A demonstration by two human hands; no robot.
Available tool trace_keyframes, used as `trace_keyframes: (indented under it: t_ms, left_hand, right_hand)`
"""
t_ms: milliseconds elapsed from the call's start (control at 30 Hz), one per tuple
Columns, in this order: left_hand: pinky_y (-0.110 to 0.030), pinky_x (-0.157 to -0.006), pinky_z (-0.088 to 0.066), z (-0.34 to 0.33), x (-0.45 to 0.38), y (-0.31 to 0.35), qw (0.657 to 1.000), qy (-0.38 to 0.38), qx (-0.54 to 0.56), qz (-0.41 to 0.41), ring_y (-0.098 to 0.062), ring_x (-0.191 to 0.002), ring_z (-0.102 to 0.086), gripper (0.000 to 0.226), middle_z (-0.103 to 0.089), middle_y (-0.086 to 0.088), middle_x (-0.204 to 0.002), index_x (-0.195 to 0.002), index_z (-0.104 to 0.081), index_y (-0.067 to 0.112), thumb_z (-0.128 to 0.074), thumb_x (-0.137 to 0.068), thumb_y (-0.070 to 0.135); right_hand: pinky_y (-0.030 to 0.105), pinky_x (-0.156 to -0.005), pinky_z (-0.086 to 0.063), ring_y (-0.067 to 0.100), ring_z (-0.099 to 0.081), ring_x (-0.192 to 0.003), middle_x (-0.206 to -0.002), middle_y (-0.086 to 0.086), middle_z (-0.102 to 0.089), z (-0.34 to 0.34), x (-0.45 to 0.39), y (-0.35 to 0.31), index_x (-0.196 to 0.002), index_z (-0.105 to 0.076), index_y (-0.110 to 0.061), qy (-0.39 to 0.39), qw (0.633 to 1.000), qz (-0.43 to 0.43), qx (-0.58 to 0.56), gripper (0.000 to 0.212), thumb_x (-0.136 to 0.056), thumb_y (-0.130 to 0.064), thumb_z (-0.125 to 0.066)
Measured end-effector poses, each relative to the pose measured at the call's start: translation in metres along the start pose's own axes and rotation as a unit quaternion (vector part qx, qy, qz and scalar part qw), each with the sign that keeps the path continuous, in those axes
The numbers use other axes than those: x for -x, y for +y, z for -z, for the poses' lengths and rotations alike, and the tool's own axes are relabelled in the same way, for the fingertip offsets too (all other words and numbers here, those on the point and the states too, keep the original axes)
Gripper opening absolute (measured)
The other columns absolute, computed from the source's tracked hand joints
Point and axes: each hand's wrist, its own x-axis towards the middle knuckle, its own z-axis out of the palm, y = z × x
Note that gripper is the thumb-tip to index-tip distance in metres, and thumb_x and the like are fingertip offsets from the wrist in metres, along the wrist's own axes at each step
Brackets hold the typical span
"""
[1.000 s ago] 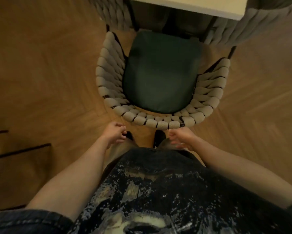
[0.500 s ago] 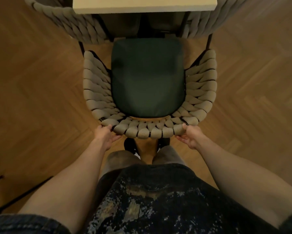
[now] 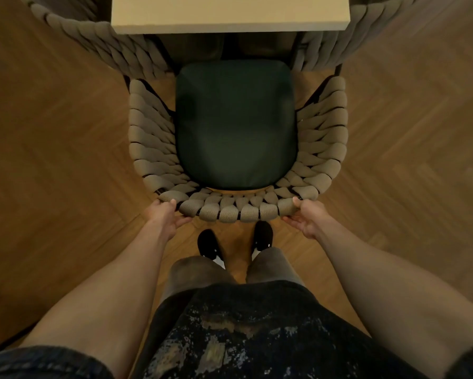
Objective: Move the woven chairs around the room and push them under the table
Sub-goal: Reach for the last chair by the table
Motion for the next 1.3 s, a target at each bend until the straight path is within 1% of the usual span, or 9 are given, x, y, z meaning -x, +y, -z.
trace_keyframes:
  t_ms: [133,300,400,600,833,1000,1133,1200,1300]
  left_hand:
    - [-0.057,-0.093,-0.056,0.001,-0.003,0.002,1.000,0.007,-0.004,-0.014,-0.041,-0.126,-0.057,0.061,-0.043,-0.016,-0.155,-0.158,-0.025,0.021,-0.048,-0.104,0.005]
    - [-0.058,-0.101,-0.050,0.012,-0.015,-0.016,0.999,-0.046,0.008,-0.025,-0.037,-0.121,-0.061,0.065,-0.050,-0.013,-0.148,-0.156,-0.029,0.020,-0.061,-0.100,0.018]
    - [-0.064,-0.098,-0.049,0.000,-0.021,-0.025,0.995,-0.094,0.040,0.016,-0.039,-0.120,-0.060,0.065,-0.056,-0.010,-0.138,-0.148,-0.039,0.017,-0.071,-0.092,0.027]
    - [-0.062,-0.087,-0.056,-0.014,-0.035,-0.026,0.996,-0.055,0.077,-0.004,-0.032,-0.109,-0.065,0.058,-0.061,-0.013,-0.128,-0.141,-0.042,0.013,-0.071,-0.091,0.011]
    - [-0.058,-0.079,-0.056,-0.018,-0.043,-0.011,0.996,-0.055,0.067,-0.019,-0.029,-0.098,-0.065,0.047,-0.060,-0.011,-0.113,-0.132,-0.040,0.013,-0.067,-0.094,0.007]
    - [-0.061,-0.086,-0.056,-0.015,-0.042,-0.012,0.995,-0.084,0.050,-0.018,-0.033,-0.107,-0.066,0.042,-0.064,-0.014,-0.120,-0.131,-0.047,0.008,-0.068,-0.095,0.011]
    - [-0.063,-0.093,-0.053,-0.011,-0.035,-0.011,0.994,-0.098,0.048,-0.016,-0.033,-0.112,-0.065,0.032,-0.065,-0.015,-0.122,-0.122,-0.054,0.010,-0.069,-0.094,0.012]
    - [-0.059,-0.089,-0.057,-0.007,-0.031,-0.012,0.993,-0.105,0.051,-0.018,-0.033,-0.111,-0.066,0.040,-0.065,-0.015,-0.122,-0.129,-0.051,0.008,-0.069,-0.094,0.012]
    - [-0.050,-0.088,-0.059,0.002,-0.021,-0.017,0.992,-0.117,0.028,-0.028,-0.032,-0.112,-0.067,0.042,-0.065,-0.014,-0.126,-0.135,-0.051,0.006,-0.066,-0.096,0.012]
  right_hand:
    - [0.042,-0.078,-0.060,0.035,-0.068,-0.099,-0.109,0.020,-0.067,0.002,-0.005,-0.002,-0.130,-0.052,-0.004,-0.012,1.000,-0.007,0.008,0.027,-0.105,-0.015,-0.055]
    - [0.047,-0.092,-0.057,0.036,-0.067,-0.107,-0.112,0.019,-0.068,0.002,-0.014,0.004,-0.125,-0.056,-0.010,-0.040,0.998,-0.037,-0.020,0.030,-0.102,-0.029,-0.060]
    - [0.053,-0.081,-0.058,0.039,-0.065,-0.111,-0.118,0.018,-0.066,-0.004,-0.023,0.009,-0.125,-0.058,-0.013,-0.059,0.995,-0.056,-0.055,0.036,-0.096,-0.034,-0.068]
    - [0.061,-0.068,-0.054,0.040,-0.066,-0.110,-0.118,0.019,-0.069,-0.011,-0.030,0.008,-0.124,-0.058,-0.010,-0.063,0.987,-0.047,-0.139,0.025,-0.100,-0.015,-0.061]
    - [0.067,-0.079,-0.055,0.041,-0.066,-0.112,-0.124,0.021,-0.066,-0.022,-0.031,0.003,-0.131,-0.053,-0.009,-0.055,0.986,-0.039,-0.150,0.034,-0.098,-0.010,-0.061]
    - [0.064,-0.077,-0.056,0.039,-0.069,-0.107,-0.120,0.020,-0.069,-0.019,-0.028,0.006,-0.130,-0.056,-0.009,-0.058,0.988,-0.029,-0.143,0.032,-0.099,-0.015,-0.062]
    - [0.061,-0.084,-0.055,0.036,-0.069,-0.103,-0.115,0.016,-0.069,-0.017,-0.017,0.007,-0.114,-0.059,-0.013,-0.060,0.991,-0.013,-0.120,0.015,-0.101,-0.020,-0.062]
    - [0.057,-0.089,-0.056,0.036,-0.069,-0.107,-0.119,0.017,-0.068,-0.014,-0.012,0.008,-0.115,-0.058,-0.012,-0.064,0.992,0.000,-0.109,0.018,-0.100,-0.019,-0.064]
    - [0.046,-0.088,-0.059,0.034,-0.069,-0.109,-0.124,0.019,-0.068,-0.008,-0.003,0.014,-0.129,-0.057,-0.006,-0.071,0.995,0.023,-0.063,0.034,-0.098,-0.016,-0.066]
